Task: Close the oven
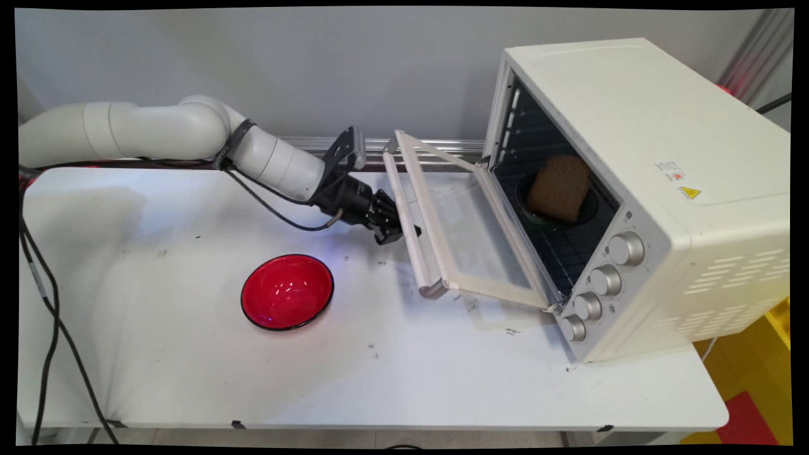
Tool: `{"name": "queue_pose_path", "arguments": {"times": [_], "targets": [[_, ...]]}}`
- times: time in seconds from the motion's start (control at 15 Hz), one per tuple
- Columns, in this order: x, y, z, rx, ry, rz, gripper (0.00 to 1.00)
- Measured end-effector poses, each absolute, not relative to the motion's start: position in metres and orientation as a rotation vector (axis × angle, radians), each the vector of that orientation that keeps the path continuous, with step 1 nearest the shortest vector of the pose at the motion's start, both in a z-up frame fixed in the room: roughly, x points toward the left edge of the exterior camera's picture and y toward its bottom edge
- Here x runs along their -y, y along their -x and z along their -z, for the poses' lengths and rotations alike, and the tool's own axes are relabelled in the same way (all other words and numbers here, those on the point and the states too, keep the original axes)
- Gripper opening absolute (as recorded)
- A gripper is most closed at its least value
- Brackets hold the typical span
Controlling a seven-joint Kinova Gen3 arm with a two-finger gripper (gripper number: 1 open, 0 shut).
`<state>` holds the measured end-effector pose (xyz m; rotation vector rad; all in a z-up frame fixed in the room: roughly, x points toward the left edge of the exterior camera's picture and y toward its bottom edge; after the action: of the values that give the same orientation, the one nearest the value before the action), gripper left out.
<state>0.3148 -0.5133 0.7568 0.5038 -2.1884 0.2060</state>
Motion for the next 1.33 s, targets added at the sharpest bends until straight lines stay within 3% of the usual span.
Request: {"name": "queue_pose_path", "arguments": {"times": [1.33], "targets": [[0.571, -0.236, -0.829, 2.048, -0.407, -0.302, 0.0]]}}
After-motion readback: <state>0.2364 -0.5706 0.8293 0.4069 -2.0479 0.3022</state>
